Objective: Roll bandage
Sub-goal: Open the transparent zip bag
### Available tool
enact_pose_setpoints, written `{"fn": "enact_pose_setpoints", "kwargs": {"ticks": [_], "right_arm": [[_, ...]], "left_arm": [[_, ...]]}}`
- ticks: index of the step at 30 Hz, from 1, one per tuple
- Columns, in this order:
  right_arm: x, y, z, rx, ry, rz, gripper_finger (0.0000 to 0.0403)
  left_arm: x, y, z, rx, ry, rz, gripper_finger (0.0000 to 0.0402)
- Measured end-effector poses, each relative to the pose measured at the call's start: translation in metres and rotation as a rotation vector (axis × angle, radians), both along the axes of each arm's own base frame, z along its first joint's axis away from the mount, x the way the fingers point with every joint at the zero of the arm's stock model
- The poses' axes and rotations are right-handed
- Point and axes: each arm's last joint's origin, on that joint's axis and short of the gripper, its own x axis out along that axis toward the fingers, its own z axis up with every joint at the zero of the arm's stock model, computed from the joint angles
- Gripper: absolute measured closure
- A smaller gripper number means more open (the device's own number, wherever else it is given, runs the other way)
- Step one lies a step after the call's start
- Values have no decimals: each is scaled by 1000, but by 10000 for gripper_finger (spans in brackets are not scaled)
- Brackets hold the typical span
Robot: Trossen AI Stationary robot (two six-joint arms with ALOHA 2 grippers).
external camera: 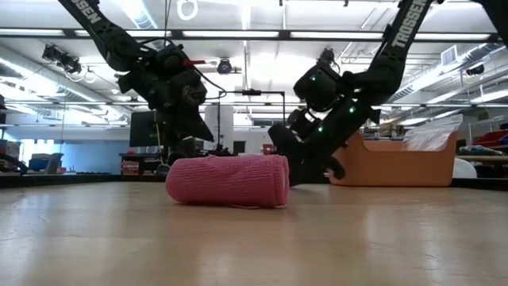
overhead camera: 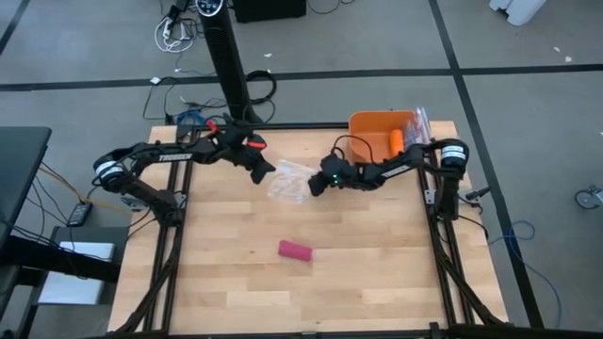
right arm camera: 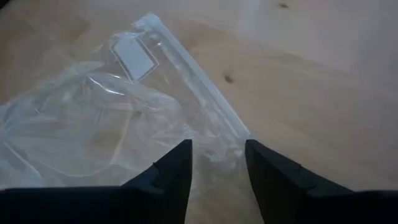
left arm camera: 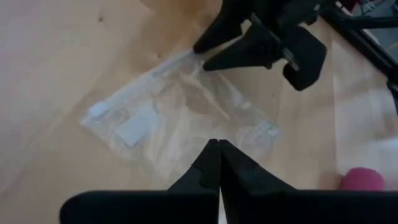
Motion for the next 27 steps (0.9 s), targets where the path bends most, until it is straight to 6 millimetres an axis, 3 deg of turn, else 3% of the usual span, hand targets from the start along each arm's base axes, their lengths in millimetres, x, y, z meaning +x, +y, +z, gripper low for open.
{"fn": "enact_pose_setpoints", "kwargs": {"ticks": [2,6,8,15,21,27], "right_arm": [[2,-1,-4,-33,0,10,271],[2,-1,-5,-105,35,40,366],[2,-1,-5,-132,54,67,390],[-4,8,15,-205,122,191,399],[-13,26,60,-370,151,301,401],[-26,48,109,-561,115,393,401]], "left_arm": [[-1,2,1,8,-9,7,397],[-1,7,3,26,-34,22,397],[-1,9,5,35,-55,24,397],[0,10,5,87,-198,43,398],[-10,3,-5,80,-384,24,395],[-23,-9,-25,18,-359,5,367]]}}
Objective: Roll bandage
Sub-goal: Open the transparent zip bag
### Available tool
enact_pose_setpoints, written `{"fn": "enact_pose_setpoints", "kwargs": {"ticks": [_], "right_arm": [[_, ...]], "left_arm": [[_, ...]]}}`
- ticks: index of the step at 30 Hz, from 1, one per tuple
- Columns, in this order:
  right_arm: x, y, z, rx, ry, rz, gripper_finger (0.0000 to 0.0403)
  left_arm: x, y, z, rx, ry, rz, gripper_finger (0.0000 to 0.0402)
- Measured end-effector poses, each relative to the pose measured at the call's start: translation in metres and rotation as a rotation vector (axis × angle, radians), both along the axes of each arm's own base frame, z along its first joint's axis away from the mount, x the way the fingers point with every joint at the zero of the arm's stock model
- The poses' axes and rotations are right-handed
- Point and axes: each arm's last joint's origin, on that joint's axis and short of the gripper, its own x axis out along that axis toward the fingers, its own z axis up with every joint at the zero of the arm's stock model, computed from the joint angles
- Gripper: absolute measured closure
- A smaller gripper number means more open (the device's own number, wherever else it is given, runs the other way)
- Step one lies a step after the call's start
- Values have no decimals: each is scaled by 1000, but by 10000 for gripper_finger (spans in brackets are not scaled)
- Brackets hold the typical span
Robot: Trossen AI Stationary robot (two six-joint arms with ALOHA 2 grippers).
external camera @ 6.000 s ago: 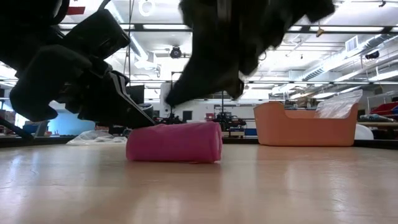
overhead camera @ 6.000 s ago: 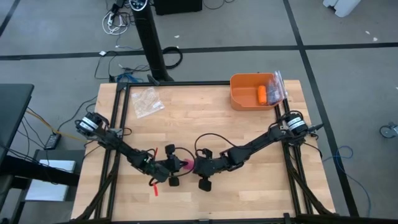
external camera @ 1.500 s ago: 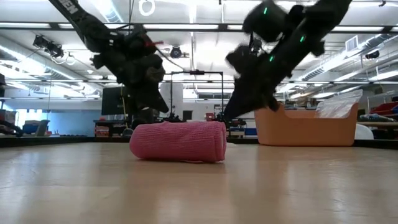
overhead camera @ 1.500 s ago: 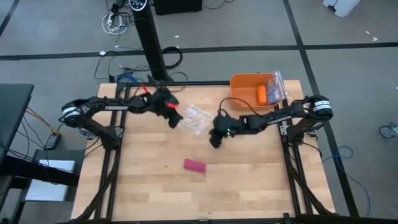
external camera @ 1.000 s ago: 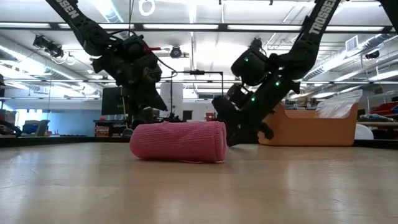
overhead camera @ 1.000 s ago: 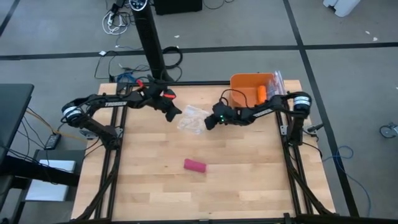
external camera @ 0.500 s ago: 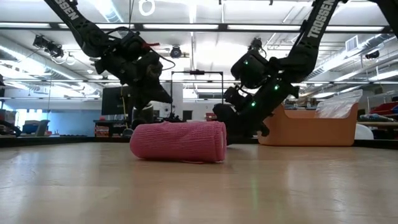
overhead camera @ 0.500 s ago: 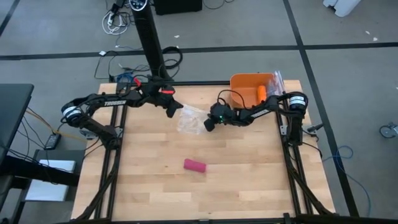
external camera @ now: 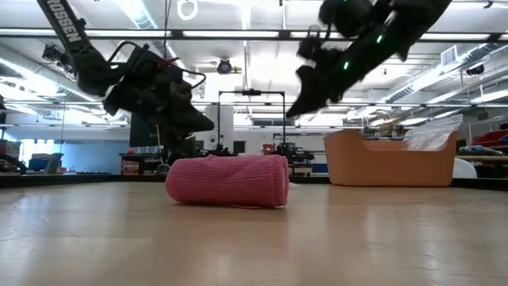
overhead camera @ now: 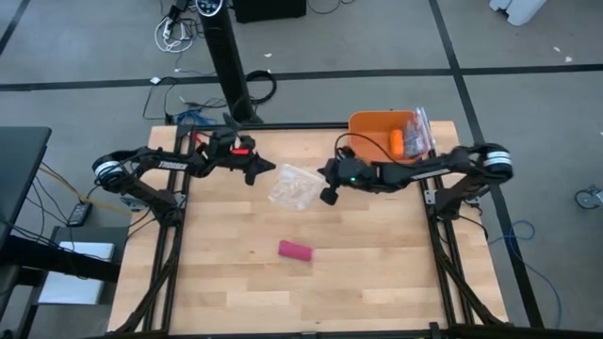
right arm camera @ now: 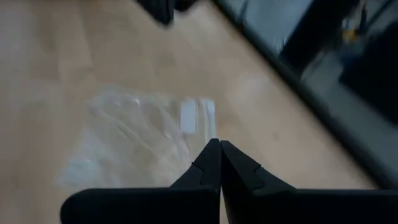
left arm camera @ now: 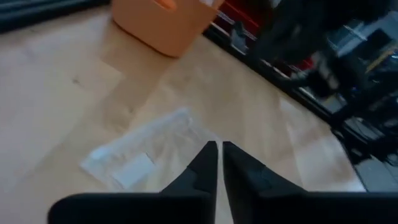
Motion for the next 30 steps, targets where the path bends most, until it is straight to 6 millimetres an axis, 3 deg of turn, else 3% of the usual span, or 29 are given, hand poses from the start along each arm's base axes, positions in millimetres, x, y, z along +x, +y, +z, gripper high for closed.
{"fn": "enact_pose_setpoints", "kwargs": {"ticks": [3,6,13,20,26,30], "right_arm": [[-9,7,22,11,-78,21,402],[-18,9,25,214,-120,-42,393],[-10,14,-20,650,-181,-243,302],[10,9,-66,836,-230,-397,222],[21,4,-97,952,-266,-447,206],[26,2,-104,941,-295,-451,213]], "left_arm": [[-3,-3,-4,-10,2,-20,344],[-3,-3,-4,-31,-4,-21,316],[-5,-3,-9,-96,55,15,264],[-6,-5,-12,-110,85,12,260],[-6,-5,-12,-109,85,11,259],[-5,-5,-12,-93,84,4,259]]}}
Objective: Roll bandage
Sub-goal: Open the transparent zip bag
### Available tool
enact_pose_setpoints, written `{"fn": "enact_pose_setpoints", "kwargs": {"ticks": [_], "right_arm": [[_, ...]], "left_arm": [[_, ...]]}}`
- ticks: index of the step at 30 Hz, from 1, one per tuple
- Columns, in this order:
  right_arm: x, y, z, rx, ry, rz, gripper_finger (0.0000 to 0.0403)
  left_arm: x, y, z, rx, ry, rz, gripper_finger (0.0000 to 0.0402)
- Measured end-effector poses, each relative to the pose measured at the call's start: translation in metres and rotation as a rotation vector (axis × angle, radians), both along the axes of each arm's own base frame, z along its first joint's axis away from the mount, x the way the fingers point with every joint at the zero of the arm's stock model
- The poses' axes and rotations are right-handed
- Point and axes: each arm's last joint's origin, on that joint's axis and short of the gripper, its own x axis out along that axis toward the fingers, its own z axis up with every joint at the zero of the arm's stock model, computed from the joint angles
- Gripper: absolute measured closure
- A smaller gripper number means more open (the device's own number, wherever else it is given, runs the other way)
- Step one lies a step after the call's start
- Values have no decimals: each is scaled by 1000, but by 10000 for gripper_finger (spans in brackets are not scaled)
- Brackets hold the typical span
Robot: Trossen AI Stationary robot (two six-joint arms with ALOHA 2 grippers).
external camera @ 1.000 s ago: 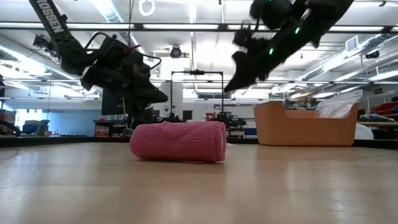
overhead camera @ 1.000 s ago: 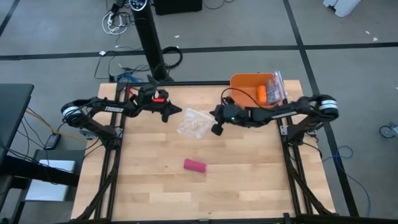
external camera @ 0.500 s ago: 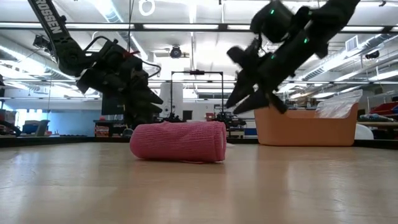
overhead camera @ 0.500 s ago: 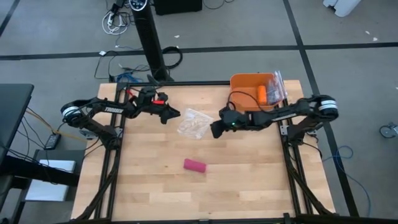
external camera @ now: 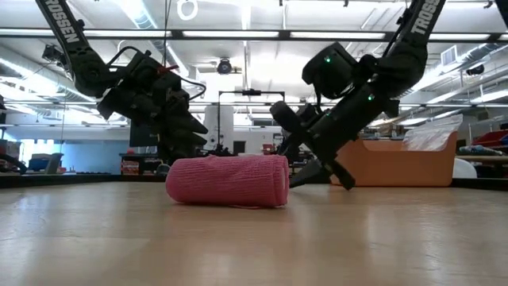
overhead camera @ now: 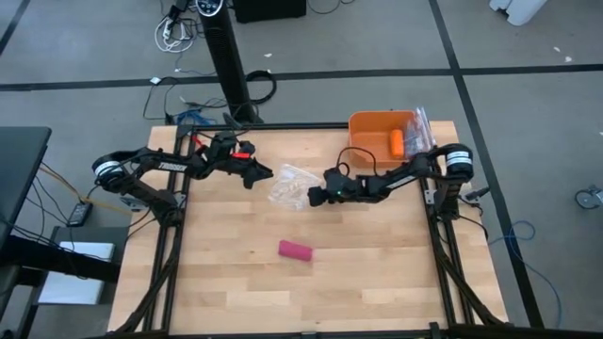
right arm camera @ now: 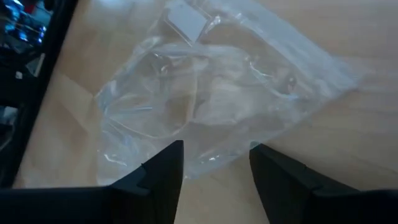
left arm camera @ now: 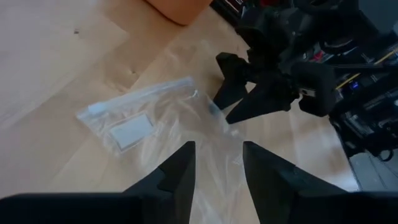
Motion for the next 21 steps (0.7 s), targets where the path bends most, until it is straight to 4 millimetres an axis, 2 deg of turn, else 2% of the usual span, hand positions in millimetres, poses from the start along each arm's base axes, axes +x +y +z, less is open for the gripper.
{"fn": "enact_pose_setpoints", "kwargs": {"ticks": [3,5,10,11,16,21], "right_arm": [[1,-3,1,-55,-15,-18,234],[1,-6,1,-115,-6,-29,261],[3,-16,3,-295,33,-32,377],[3,-18,3,-332,42,-19,389],[6,-20,15,-501,36,77,398],[2,-3,57,-660,-6,181,400]], "left_arm": [[1,-1,0,10,-2,-7,259],[1,-1,0,15,-2,-10,259],[3,0,5,57,-60,-43,262],[3,0,8,70,-85,-53,264],[7,-1,22,119,-224,-110,270],[5,-9,41,219,-456,-103,271]]}}
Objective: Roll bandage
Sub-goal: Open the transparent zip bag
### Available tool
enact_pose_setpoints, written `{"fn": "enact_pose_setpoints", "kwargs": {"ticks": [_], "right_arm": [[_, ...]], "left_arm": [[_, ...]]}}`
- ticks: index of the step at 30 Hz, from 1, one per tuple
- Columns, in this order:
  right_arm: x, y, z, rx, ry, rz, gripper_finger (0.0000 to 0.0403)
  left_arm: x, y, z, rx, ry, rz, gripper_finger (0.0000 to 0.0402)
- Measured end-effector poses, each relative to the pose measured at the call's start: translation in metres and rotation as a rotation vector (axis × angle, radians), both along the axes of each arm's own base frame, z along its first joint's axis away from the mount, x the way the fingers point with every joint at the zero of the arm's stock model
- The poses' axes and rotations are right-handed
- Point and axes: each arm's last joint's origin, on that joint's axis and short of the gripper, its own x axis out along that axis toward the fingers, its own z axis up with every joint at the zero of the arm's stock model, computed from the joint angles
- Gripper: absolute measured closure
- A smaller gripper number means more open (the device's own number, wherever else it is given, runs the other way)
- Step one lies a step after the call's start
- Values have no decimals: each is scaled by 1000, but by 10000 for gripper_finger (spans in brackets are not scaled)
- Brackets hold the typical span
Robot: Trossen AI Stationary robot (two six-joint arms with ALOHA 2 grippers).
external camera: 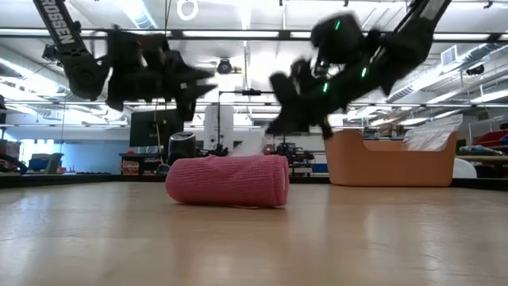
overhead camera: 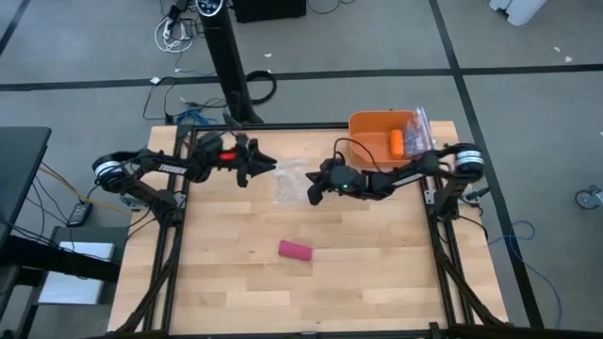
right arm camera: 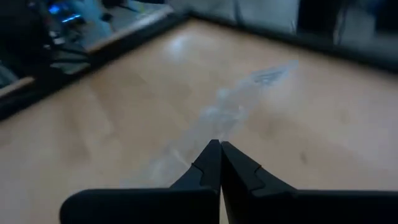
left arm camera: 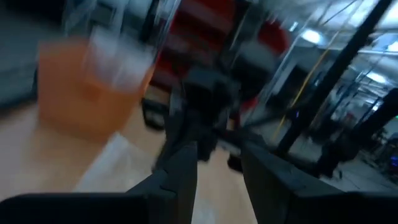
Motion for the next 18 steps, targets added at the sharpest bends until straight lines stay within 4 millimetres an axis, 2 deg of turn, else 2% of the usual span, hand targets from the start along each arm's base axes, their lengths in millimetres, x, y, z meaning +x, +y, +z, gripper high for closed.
{"fn": "enact_pose_setpoints", "kwargs": {"ticks": [5,11,14,18], "right_arm": [[-21,25,55,-147,-20,76,401],[-57,51,112,-273,-107,156,401],[-72,62,132,-313,-174,193,402],[-90,71,150,-374,-215,158,402]], "left_arm": [[-9,-13,14,83,-221,41,271],[-4,-16,11,43,-185,39,271],[-2,-19,11,186,-199,56,271],[1,-27,13,368,-242,60,271]]}}
